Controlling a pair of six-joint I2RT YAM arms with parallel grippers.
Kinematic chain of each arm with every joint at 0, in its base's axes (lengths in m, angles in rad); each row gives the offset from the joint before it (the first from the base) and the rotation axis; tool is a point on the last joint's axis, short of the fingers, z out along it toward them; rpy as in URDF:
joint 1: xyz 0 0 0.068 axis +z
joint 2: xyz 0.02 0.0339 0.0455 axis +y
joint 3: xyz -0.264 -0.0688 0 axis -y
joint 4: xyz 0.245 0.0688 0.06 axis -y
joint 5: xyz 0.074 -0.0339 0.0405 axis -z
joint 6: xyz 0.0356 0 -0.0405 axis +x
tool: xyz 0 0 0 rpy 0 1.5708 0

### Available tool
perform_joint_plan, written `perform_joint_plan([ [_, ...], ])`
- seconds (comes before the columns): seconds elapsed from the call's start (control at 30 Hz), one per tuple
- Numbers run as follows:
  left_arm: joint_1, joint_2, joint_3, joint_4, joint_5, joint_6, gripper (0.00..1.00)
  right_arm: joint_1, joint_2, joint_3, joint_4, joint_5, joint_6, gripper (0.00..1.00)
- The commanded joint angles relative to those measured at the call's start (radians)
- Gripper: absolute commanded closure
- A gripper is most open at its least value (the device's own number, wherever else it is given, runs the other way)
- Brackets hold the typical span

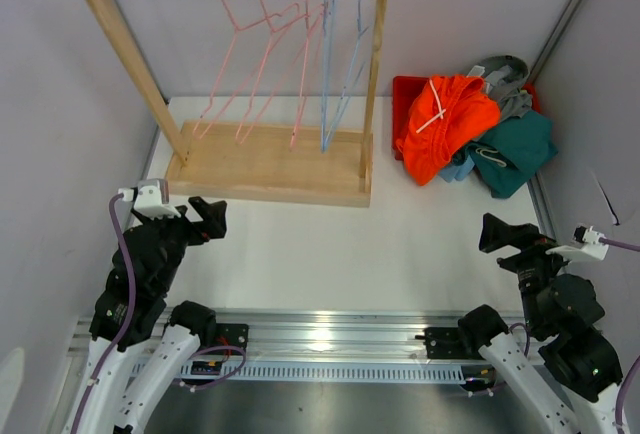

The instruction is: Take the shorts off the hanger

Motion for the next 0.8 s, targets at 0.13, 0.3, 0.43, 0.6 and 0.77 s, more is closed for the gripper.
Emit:
perform_joint_plan([
  [0.13,-0.003,0.018,-0.003,0.011,0.008,0.027,0.01,-0.041,0.015,-0.007,0.045,-0.068,-0.044,0.01],
  [0.3,-0.003,0.015,-0.003,0.011,0.005,0.027,0.01,-0.074,0.018,-0.01,0.055,-0.108,-0.054,0.01],
  [0.43,-0.003,0.018,-0.003,0.011,0.003,0.027,0.01,-0.098,0.018,-0.011,0.065,-0.145,-0.062,0.01],
  [0.6,-0.003,0.024,0.002,0.006,-0.003,0.025,0.01,-0.126,0.015,-0.013,0.074,-0.18,-0.071,0.01],
  [0.77,-0.003,0.03,0.0,0.003,-0.014,0.021,0.01,-0.144,0.013,-0.01,0.086,-0.211,-0.071,0.0],
])
